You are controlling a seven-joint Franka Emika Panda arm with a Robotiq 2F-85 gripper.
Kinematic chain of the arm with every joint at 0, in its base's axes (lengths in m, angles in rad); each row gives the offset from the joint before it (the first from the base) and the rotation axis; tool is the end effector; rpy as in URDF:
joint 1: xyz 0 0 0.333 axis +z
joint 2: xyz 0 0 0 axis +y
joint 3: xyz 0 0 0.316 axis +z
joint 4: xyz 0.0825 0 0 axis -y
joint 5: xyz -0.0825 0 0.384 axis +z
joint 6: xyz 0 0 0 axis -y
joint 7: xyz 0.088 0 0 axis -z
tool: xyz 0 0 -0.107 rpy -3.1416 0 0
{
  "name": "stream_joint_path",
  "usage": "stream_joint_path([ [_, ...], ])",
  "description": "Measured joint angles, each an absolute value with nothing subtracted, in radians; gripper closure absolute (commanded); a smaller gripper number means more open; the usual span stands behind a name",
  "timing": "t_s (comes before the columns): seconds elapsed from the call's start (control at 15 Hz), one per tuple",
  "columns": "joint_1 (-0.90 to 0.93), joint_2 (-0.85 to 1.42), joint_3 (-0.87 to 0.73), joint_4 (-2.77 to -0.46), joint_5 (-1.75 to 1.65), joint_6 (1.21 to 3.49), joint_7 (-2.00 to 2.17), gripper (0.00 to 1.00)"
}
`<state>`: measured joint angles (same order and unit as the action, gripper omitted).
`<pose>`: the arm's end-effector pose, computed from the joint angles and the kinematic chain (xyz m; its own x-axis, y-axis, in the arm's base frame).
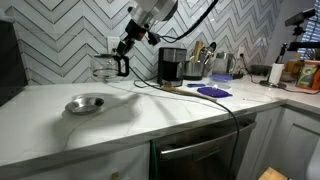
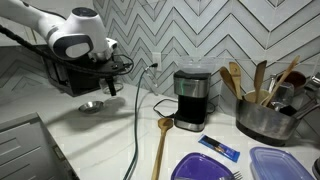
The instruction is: Remove the coffee pot from the coffeemaker.
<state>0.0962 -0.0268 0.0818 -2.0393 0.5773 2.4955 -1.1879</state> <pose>0.5749 0.1006 0.5067 0.4093 0.6993 0.5861 0.7991 -0.5847 0.1395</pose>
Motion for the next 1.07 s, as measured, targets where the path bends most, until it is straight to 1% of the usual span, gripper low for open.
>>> stream_joint_path([
  [0.27, 0.116, 0.057, 0.113, -1.999, 0.516, 2.563, -1.109, 0.93],
  [1.07, 0.069, 0.259, 0.16, -1.83, 0.472, 2.526, -1.088, 0.93],
])
